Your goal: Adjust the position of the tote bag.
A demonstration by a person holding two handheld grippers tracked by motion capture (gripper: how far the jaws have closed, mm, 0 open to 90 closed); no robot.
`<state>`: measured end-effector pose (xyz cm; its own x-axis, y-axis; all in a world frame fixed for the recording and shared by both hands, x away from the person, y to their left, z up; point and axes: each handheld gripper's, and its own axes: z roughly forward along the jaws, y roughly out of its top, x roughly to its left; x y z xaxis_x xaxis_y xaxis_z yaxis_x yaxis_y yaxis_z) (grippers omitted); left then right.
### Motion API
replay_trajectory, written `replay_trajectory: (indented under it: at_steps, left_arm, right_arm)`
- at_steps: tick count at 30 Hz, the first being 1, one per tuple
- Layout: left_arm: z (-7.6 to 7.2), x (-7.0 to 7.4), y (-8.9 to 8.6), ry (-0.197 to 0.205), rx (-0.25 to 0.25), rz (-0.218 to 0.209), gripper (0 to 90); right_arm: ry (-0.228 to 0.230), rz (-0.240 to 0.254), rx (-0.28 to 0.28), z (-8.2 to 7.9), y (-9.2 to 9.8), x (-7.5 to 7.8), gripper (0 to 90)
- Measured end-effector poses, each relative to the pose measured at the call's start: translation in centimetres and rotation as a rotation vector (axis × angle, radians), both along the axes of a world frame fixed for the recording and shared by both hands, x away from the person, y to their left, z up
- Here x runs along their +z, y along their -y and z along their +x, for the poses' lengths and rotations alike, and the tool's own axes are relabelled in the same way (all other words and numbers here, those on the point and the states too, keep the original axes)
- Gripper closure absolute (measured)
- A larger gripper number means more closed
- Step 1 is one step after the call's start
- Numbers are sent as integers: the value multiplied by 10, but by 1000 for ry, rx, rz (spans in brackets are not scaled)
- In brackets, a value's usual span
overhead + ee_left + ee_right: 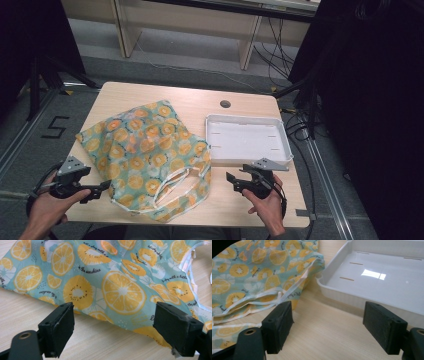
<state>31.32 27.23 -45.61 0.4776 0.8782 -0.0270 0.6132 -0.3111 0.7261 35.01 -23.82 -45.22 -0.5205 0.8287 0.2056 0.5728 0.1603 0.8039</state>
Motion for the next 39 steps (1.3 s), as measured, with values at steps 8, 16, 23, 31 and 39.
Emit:
replay_trajectory:
  at_steps: [8,16,23,31,39]
  left_arm:
    - [1,-1,0,12,22,-15,157]
    - [1,1,-4,23,7,-35,191]
    - [2,-1,-7,48,45,-97,184]
    - [3,0,-12,23,38,-58,277]
    - [12,-1,-21,19,76,-61,346]
  right_arm:
    - [40,5,84,14,-14,2,189]
    - [89,-40,183,46,-49,17,200]
    - [88,-91,237,72,-78,24,215]
    - [4,-159,216,125,-101,12,328]
    - [-54,-228,225,153,-118,2,359]
